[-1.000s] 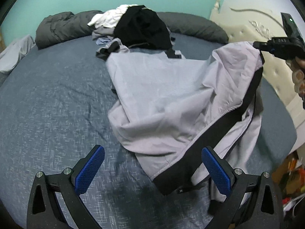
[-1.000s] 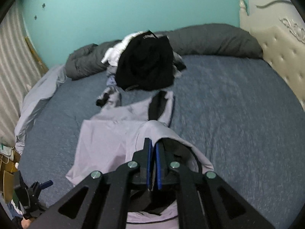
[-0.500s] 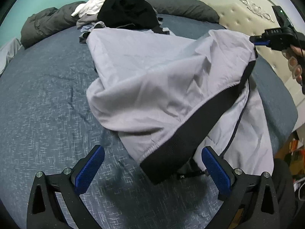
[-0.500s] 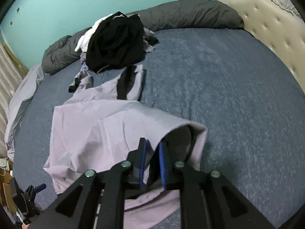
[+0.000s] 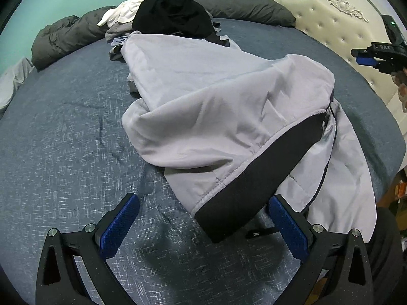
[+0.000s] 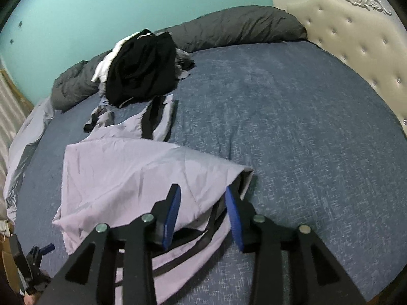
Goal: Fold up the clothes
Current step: 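Lower the jacket onto the bed while the left gripper grasps its black hem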
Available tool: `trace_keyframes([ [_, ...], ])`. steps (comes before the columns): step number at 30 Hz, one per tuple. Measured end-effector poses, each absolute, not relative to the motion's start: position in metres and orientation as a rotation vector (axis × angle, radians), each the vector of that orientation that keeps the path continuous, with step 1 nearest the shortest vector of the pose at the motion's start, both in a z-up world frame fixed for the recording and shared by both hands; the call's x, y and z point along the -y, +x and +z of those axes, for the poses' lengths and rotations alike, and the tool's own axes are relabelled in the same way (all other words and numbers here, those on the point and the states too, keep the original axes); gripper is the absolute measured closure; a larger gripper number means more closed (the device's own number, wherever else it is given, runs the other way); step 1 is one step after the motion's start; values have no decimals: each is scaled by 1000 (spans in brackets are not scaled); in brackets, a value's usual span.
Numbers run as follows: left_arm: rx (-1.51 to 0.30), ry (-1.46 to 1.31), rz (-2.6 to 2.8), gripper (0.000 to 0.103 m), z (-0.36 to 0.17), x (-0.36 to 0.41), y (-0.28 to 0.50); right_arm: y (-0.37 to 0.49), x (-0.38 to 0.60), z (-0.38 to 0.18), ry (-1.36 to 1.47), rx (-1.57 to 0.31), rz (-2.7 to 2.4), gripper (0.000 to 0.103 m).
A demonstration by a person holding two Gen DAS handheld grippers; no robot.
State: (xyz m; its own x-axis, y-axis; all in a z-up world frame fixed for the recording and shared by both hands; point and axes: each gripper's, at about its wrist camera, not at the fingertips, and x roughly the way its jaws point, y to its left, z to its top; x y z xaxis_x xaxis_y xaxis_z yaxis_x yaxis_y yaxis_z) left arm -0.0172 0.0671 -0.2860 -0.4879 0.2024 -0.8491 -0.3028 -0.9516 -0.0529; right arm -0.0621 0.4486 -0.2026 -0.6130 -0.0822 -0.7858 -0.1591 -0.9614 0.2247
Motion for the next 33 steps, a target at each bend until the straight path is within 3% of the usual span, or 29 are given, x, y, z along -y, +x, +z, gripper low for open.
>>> trace_keyframes([
  [6,-159,-1405,2458,0,-292,-71,-12,-44,-425,-213,-1411,-431,2827,66],
  [13,-107,-1404,2465,0,-293,-63,-6,-33,-378,-232,-1529,-253,2891,61],
  [22,-157,-1398,2449,4,-300,-69,0,-30,-346,-251,-1612,-202,2920,61],
  [26,-164,-1392,2439,33,-305,-73,4,-27,-340,-255,-1628,-208,2943,61],
  [33,-243,-1391,2421,51,-311,-74,-2,-22,-322,-266,-1686,-57,2953,61],
])
